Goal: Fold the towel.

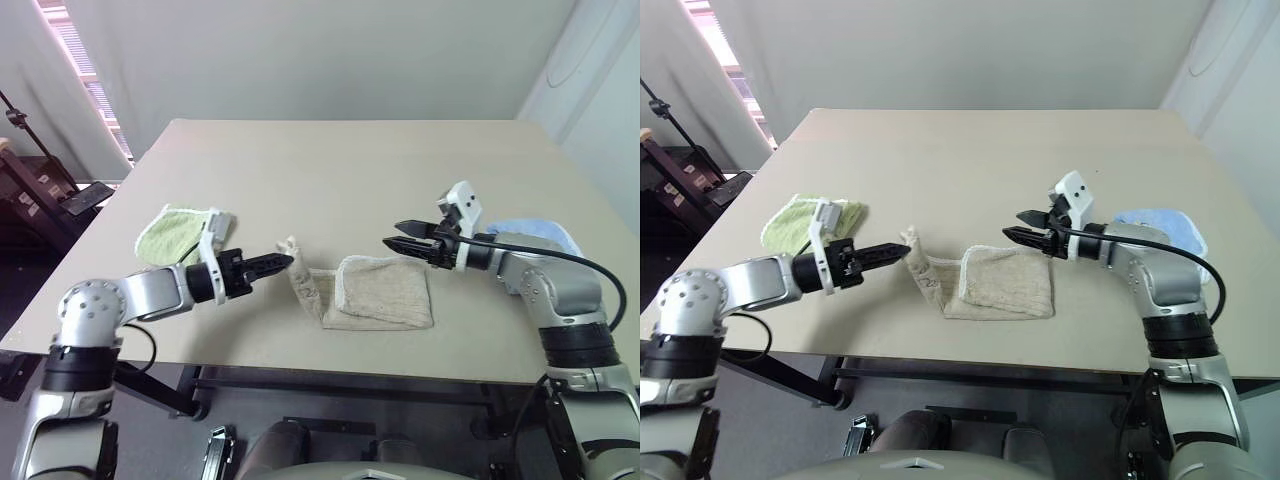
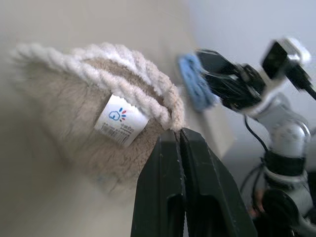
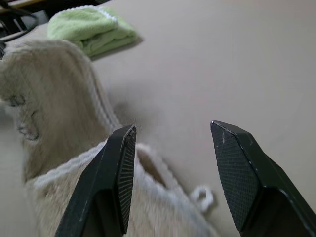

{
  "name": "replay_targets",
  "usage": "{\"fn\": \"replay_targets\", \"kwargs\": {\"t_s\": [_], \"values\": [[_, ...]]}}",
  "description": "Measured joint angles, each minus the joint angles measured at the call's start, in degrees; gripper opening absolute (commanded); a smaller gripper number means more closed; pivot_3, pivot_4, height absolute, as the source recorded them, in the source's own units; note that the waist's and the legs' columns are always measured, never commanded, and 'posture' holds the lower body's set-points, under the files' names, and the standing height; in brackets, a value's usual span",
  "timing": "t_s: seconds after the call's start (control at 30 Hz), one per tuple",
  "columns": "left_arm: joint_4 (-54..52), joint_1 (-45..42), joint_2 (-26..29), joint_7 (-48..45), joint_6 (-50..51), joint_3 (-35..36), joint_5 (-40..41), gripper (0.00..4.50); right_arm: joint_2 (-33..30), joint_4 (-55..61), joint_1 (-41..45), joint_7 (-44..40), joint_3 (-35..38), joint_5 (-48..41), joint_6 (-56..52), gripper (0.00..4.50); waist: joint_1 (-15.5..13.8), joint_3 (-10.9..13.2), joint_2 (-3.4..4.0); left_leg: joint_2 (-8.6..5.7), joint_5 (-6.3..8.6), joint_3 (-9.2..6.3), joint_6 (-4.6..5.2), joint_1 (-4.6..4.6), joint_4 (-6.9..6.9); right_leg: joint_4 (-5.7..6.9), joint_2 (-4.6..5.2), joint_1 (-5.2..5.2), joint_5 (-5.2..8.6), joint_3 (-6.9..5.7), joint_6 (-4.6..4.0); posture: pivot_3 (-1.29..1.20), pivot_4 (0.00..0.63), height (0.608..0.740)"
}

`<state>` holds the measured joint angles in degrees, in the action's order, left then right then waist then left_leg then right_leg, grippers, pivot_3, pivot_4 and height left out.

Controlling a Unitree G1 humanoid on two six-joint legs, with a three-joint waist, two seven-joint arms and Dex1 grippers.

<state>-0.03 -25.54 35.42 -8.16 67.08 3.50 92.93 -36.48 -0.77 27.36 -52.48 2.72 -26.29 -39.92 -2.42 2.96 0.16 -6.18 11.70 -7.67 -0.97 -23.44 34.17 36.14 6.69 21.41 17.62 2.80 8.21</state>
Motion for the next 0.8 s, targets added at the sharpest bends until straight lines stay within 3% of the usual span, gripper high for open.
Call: {"fn": "replay_targets", "kwargs": {"t_s": [0.3,0.6,0.8], "values": [[6.36,-14.24,-12.03,-14.59,2.82,-9.28,-14.34,0.07,-8.71,7.21,-10.93,-2.59,6.75,-4.41,-5.04,2.52,0.61,0.15,-0.25,0.06,-0.01,0.14,0.03,-0.07,0.01,0.03,-0.03,-0.12,-0.02,0.04,0.05,0.0,0.0,0.74],[16.94,-21.73,-21.02,-31.28,-1.96,-20.68,-35.4,0.07,-9.34,10.86,-15.5,1.42,7.47,-4.52,-6.1,2.52,0.33,0.35,-0.56,0.05,-0.01,0.15,0.04,-0.08,0.11,0.01,-0.03,-0.18,-0.02,0.03,0.05,0.0,0.0,0.74],[23.14,-22.18,-25.27,-40.1,-9.03,-25.98,-47.64,0.07,-9.21,12.4,-18.03,4.23,9.69,-5.17,-6.42,2.52,0.18,0.4,-0.65,0.04,0.0,0.14,0.06,-0.15,0.11,-0.03,-0.01,-0.16,-0.1,0.02,0.21,0.0,0.0,0.74]]}}
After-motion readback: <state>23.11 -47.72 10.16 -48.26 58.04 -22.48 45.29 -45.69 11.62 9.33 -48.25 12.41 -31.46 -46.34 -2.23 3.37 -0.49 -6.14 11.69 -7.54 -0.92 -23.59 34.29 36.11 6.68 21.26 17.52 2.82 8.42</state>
